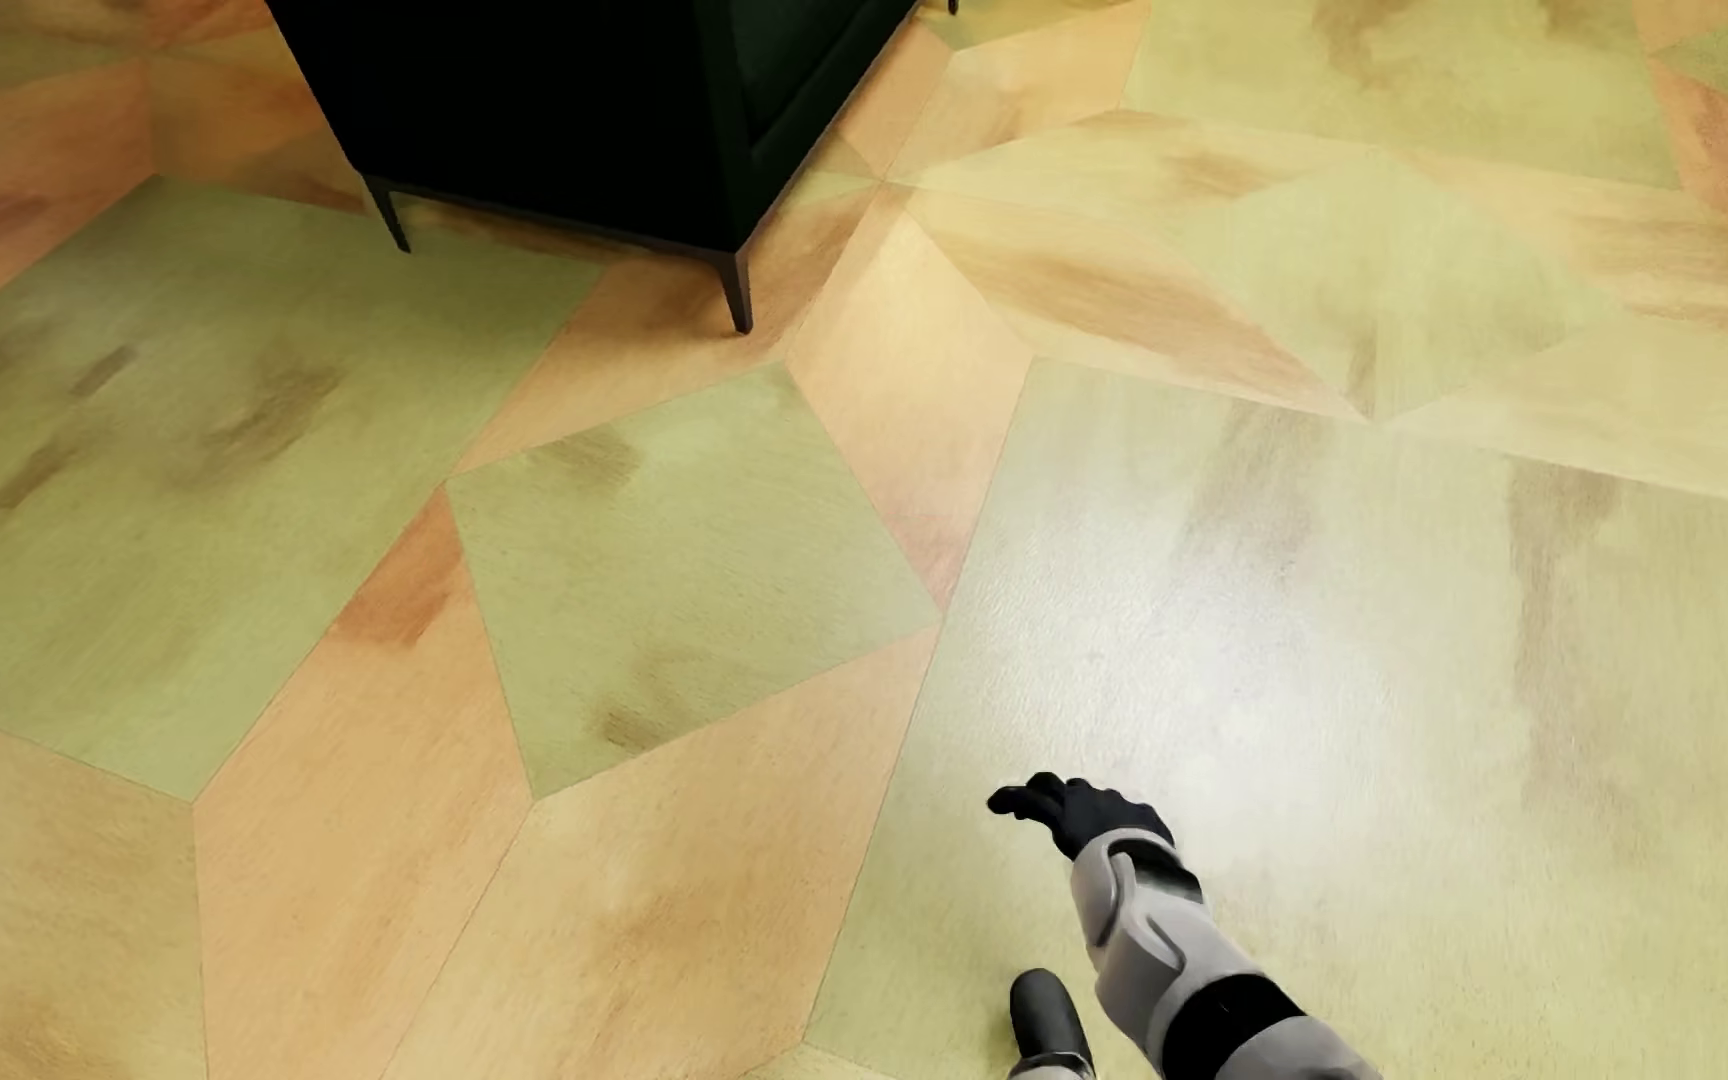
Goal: Approach the sofa
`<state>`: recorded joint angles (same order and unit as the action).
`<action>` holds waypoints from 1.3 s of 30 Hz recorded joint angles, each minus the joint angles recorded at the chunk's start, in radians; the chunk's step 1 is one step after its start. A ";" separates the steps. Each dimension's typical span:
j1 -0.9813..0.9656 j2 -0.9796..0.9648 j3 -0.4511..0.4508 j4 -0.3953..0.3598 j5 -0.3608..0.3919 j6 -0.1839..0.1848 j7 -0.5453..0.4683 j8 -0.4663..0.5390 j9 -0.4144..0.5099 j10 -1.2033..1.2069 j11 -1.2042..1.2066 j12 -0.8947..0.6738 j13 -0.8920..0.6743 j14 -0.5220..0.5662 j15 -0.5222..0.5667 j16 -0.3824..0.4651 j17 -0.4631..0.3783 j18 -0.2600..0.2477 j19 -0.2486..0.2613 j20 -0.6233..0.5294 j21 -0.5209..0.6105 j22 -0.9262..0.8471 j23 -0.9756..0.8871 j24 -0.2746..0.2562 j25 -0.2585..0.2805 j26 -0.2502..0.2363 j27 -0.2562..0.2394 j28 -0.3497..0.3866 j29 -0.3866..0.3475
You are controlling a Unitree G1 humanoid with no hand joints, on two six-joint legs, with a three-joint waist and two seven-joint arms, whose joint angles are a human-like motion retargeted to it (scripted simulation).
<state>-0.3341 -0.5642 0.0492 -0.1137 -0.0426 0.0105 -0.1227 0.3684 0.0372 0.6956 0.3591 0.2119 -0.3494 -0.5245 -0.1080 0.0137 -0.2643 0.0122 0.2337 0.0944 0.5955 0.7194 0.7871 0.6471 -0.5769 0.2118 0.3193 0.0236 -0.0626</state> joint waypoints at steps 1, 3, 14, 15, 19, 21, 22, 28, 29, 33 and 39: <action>-0.012 -0.035 0.006 0.017 -0.074 -0.021 0.098 -0.174 0.009 -0.024 -0.024 -0.004 0.006 0.024 -0.024 0.020 0.023 0.012 -0.101 -0.030 -0.013 0.017 -0.039 0.015 0.013 0.006 -0.009 -0.010 -0.034; -0.019 -0.020 0.012 0.053 -0.275 -0.066 0.290 -0.747 0.013 -0.091 -0.068 -0.013 0.054 0.079 -0.102 0.051 0.068 0.031 -0.168 -0.056 -0.028 0.068 -0.092 0.027 0.050 0.032 -0.028 -0.020 -0.078; 0.105 0.544 -0.030 0.350 -0.608 -0.088 0.968 -1.360 -0.044 -0.343 0.275 -0.021 0.417 0.341 -0.156 0.119 -0.074 0.033 -0.429 -0.036 -0.265 0.030 0.134 -0.034 0.213 0.000 0.144 0.086 -0.117; 0.114 0.649 -0.018 0.390 -0.612 -0.091 1.024 -1.534 -0.052 -0.342 0.215 -0.023 0.438 0.366 -0.145 0.122 -0.094 0.027 -0.411 -0.016 -0.277 0.012 0.135 -0.058 0.212 -0.016 0.143 0.100 -0.101; 0.184 0.561 -0.039 0.664 -0.396 -0.069 1.154 -1.429 -0.045 -0.330 0.137 0.050 0.328 0.373 -0.157 0.093 -0.061 0.036 -0.164 0.175 -0.101 -0.102 0.167 -0.179 0.084 -0.026 0.110 0.171 0.067; 0.126 0.478 -0.034 0.742 -0.237 -0.046 0.842 -1.247 -0.036 -0.284 0.137 0.085 0.285 0.242 -0.209 0.066 -0.034 0.084 -0.215 0.229 -0.064 -0.094 0.097 -0.182 0.044 -0.003 0.046 0.150 0.177; 0.078 0.460 -0.026 0.705 -0.165 -0.038 0.597 -1.165 -0.032 -0.253 0.121 0.097 0.282 0.220 -0.227 0.068 -0.023 0.090 -0.242 0.223 -0.090 -0.071 0.044 -0.157 0.049 0.011 0.012 0.114 0.189; -0.133 0.375 -0.009 0.299 0.113 -0.008 0.102 -0.674 -0.025 0.023 0.095 0.121 0.165 0.192 -0.273 0.016 -0.026 -0.066 -0.334 0.162 -0.121 -0.003 -0.157 0.010 -0.071 0.043 -0.048 -0.028 0.135; -0.175 0.374 -0.003 0.299 0.153 -0.002 0.182 -0.590 -0.024 0.029 0.100 0.135 0.126 0.200 -0.284 0.012 -0.023 -0.052 -0.342 0.141 -0.124 -0.022 -0.155 0.026 -0.082 0.018 -0.041 0.002 0.119; -0.283 0.451 0.023 0.220 0.260 0.005 0.348 -0.307 -0.027 -0.199 0.083 0.133 0.088 0.373 -0.326 0.052 -0.006 -0.072 -0.367 0.055 -0.196 -0.040 -0.102 0.043 -0.016 -0.013 -0.014 -0.028 -0.046; -0.198 0.550 0.034 0.201 0.256 -0.010 0.352 -0.137 -0.021 -0.145 0.311 0.064 0.318 0.309 -0.149 0.046 -0.019 0.105 -0.293 0.171 -0.287 -0.049 0.121 -0.030 0.129 0.049 0.118 0.098 -0.112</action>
<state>-0.5322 -0.0139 0.0831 0.0875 0.2133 0.0008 0.2291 0.2317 0.0159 0.5504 0.6696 0.2758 -0.0314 -0.2152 -0.2567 0.0600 -0.2833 0.1170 -0.0592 0.2650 0.3084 0.6708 0.9083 0.6175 -0.4477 0.2611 0.4375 0.1218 -0.1744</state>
